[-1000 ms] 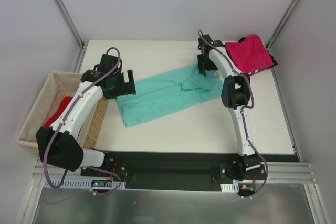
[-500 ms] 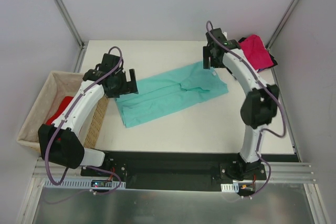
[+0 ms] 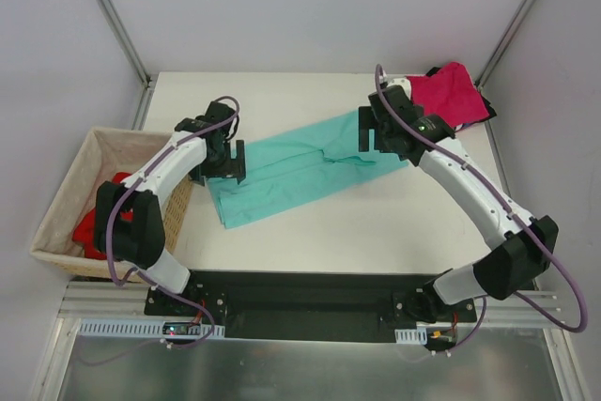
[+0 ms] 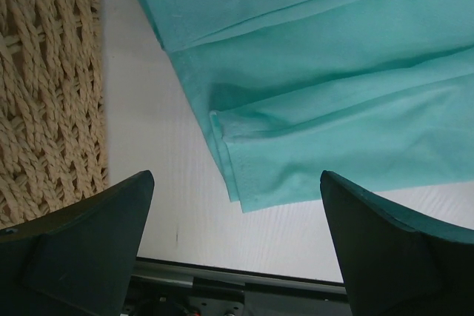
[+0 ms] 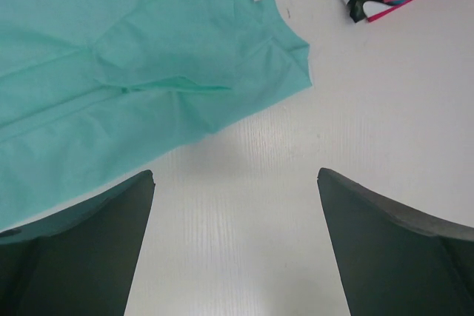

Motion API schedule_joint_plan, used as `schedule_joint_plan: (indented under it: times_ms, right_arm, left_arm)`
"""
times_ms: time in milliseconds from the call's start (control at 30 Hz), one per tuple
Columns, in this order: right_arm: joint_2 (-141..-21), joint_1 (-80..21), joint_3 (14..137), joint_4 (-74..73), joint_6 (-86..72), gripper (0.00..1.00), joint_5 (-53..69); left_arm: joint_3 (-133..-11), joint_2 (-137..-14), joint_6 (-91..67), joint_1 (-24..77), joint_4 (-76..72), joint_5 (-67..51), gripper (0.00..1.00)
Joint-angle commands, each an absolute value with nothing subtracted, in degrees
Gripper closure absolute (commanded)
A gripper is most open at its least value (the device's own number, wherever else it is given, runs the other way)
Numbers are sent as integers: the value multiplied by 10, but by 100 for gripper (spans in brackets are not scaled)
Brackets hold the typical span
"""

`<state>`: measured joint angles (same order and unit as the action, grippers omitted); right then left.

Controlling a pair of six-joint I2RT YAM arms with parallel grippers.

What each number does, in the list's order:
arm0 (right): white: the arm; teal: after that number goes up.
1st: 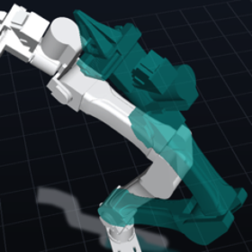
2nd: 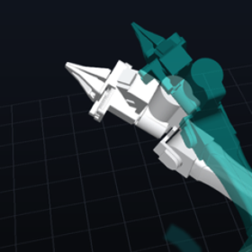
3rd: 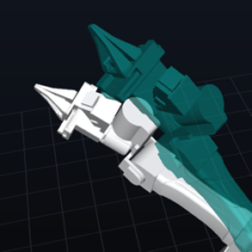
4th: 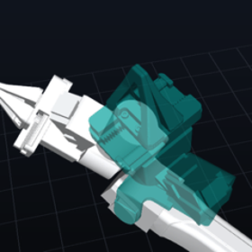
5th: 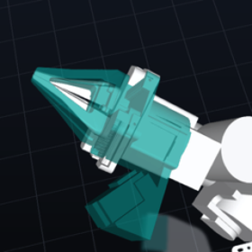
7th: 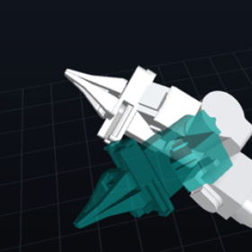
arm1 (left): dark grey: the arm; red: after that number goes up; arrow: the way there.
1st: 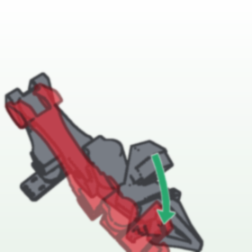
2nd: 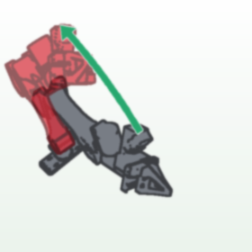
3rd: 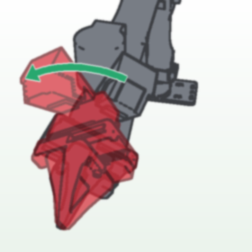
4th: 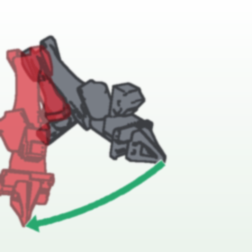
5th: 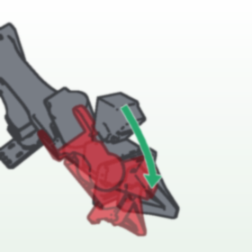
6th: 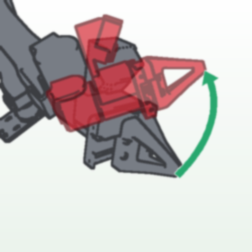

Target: Fold and stack the t-shirts

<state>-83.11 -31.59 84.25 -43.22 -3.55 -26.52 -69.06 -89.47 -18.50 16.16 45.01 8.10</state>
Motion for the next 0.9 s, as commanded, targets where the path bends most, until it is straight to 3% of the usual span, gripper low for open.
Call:
schedule_joint_plan:
  times_ms: [0, 367, 867]
  right_arm:
    - [-809, -340, 822, -421, -56, 3, -267]
    - [-769, -359, 787, -414, -55, 3, -272]
    - [-729, -360, 781, -429, -52, 3, -280]
  left_arm:
    - [-730, -928, -173, 171, 470, 122, 4]
    - [-782, -1018, -135, 189, 460, 83, 4]
    - [-752, -1064, -114, 147, 419, 3, 5]
